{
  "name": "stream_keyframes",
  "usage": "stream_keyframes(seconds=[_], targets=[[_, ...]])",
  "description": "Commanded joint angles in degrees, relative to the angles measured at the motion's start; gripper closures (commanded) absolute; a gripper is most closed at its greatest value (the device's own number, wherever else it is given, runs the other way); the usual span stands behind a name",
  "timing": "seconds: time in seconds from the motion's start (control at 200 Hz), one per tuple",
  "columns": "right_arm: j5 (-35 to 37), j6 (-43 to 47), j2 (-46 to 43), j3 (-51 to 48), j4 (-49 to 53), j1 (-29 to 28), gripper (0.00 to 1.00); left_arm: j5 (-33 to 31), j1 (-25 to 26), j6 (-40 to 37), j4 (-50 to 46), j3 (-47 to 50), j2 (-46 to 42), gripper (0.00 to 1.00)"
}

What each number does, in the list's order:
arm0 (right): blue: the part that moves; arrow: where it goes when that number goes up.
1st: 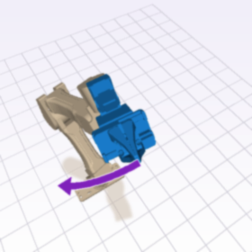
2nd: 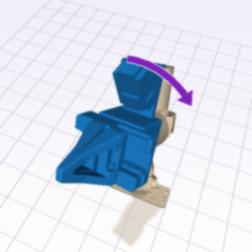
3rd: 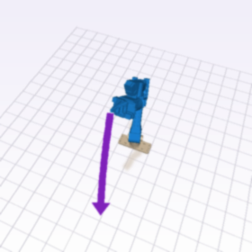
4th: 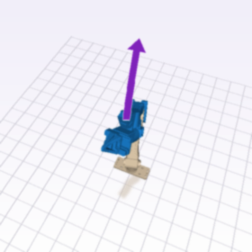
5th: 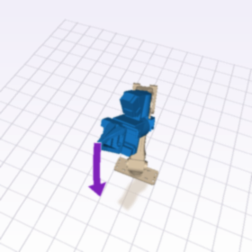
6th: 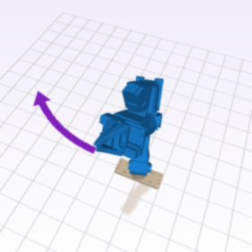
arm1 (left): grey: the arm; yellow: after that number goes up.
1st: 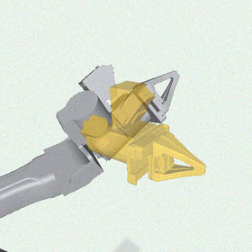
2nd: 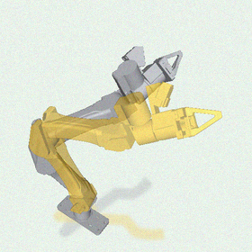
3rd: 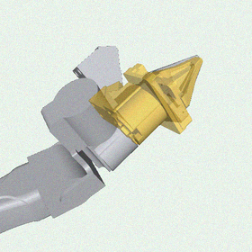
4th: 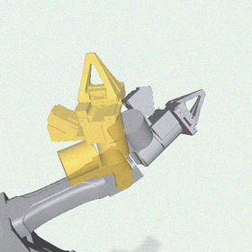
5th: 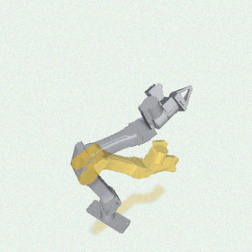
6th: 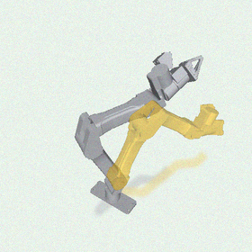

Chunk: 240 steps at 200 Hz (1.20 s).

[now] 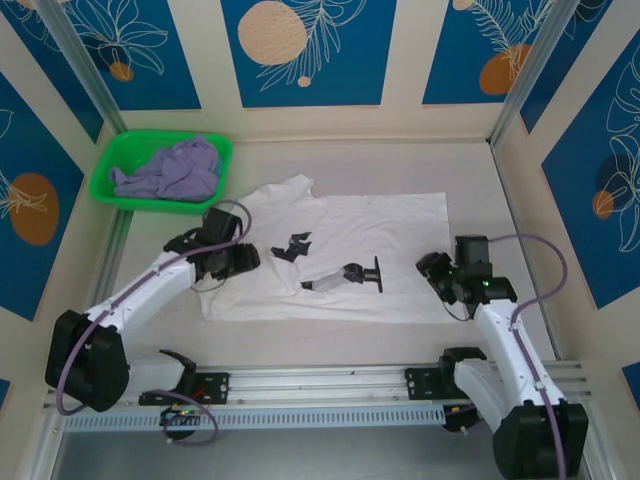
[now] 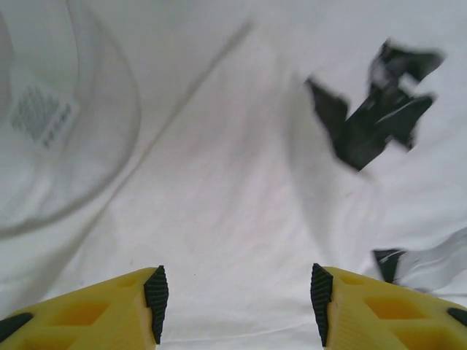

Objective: Fold and stack the t-shirts

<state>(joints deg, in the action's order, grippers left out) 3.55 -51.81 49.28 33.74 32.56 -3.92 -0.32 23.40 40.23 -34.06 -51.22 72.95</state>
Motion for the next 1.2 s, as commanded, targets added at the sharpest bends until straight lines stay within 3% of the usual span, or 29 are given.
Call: stream_keyframes(seconds=[0.0, 0.095, 0.185, 0.315, 0.44, 0.615, 0.735, 1.195], targets=[[-6.7, 7.6, 9.2, 7.0, -14.7, -9.7, 0.46, -0.9, -1.7, -1.8, -1.3, -5.6, 4.0, 0.50], [-13.3, 13.8, 26.1, 17.2, -16.9, -19.9, 0.47, 0.8, -3.0, -1.6, 1.9, -8.3, 9.7, 0.56], [-17.0, 17.5, 39.9, 26.9, -16.1, -26.1, 0.55, 4.8, -4.0, -0.9, 5.9, -10.1, 15.9, 0.61], [-20.0, 19.4, 51.7, 35.2, -18.0, -29.0, 0.58, 4.9, -4.8, -2.2, 7.7, -13.3, 23.3, 0.56], [-23.2, 21.7, 61.6, 43.4, -13.8, -29.7, 0.58, 9.8, -6.8, -2.6, 9.7, -15.3, 28.9, 0.50], [-25.3, 22.4, 68.4, 48.7, -12.3, -30.9, 0.54, 12.4, -7.5, -3.5, 10.4, -17.8, 33.0, 0.42], [-26.6, 22.6, 71.5, 50.7, -10.9, -31.0, 0.55, 12.3, -7.5, -3.8, 9.6, -18.9, 34.7, 0.41], [-30.4, 22.7, 74.5, 51.8, -8.7, -31.9, 0.54, 8.9, -7.3, -3.2, 8.2, -17.9, 34.1, 0.50]])
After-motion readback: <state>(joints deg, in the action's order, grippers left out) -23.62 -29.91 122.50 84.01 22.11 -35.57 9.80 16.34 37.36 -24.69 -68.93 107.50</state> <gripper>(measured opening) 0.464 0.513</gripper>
